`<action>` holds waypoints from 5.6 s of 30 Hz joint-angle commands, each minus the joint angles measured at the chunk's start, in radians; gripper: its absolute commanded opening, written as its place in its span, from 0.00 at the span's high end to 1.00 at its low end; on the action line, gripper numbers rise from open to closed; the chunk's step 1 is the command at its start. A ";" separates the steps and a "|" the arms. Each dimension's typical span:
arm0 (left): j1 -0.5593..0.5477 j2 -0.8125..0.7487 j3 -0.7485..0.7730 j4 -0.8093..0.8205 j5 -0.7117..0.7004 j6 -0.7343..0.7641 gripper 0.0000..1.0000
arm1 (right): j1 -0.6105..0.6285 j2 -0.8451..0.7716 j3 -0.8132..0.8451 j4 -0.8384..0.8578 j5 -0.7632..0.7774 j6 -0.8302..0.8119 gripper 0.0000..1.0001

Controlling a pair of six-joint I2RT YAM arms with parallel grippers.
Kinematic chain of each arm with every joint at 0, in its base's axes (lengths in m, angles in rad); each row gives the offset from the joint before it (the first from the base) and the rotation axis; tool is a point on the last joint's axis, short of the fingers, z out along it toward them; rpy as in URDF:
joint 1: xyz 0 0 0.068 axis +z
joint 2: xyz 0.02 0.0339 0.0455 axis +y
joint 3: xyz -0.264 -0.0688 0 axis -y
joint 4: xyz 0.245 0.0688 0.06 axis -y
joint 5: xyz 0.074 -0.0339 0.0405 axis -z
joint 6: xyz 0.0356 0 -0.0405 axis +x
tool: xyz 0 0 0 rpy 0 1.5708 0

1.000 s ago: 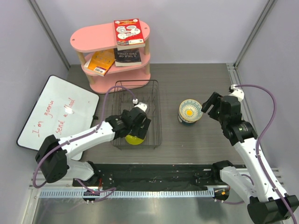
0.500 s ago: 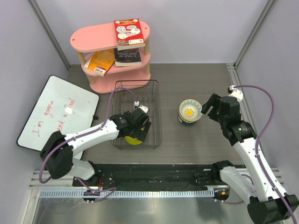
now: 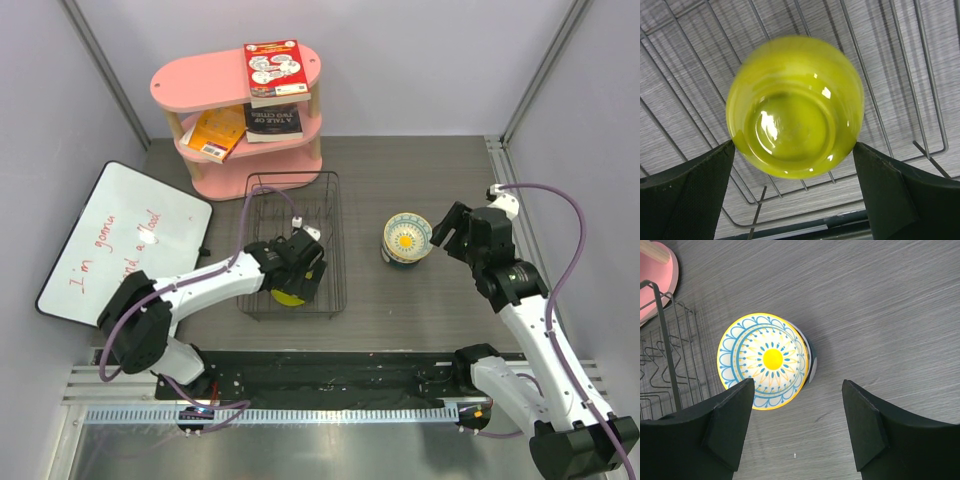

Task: Unload the bowls from the dish rack

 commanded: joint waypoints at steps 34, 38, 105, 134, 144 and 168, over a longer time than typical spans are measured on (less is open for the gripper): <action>0.094 -0.237 -0.238 0.382 0.265 -0.158 0.00 | 0.000 -0.026 -0.027 0.044 -0.060 -0.010 0.26; 0.166 -0.223 -0.283 0.500 0.362 -0.219 0.00 | 0.000 -0.032 -0.028 0.050 -0.072 -0.020 0.26; 0.306 -0.199 -0.368 0.703 0.563 -0.357 0.00 | 0.000 -0.026 -0.038 0.058 -0.091 -0.033 0.27; 0.343 -0.070 -0.415 0.830 0.607 -0.442 0.00 | 0.000 -0.020 -0.050 0.055 -0.086 -0.046 0.27; 0.343 -0.051 -0.428 0.810 0.557 -0.460 0.00 | 0.000 -0.012 -0.048 0.058 -0.086 -0.046 0.27; 0.343 -0.078 -0.330 0.484 0.457 -0.353 0.07 | -0.001 0.005 -0.033 0.067 -0.103 -0.044 0.28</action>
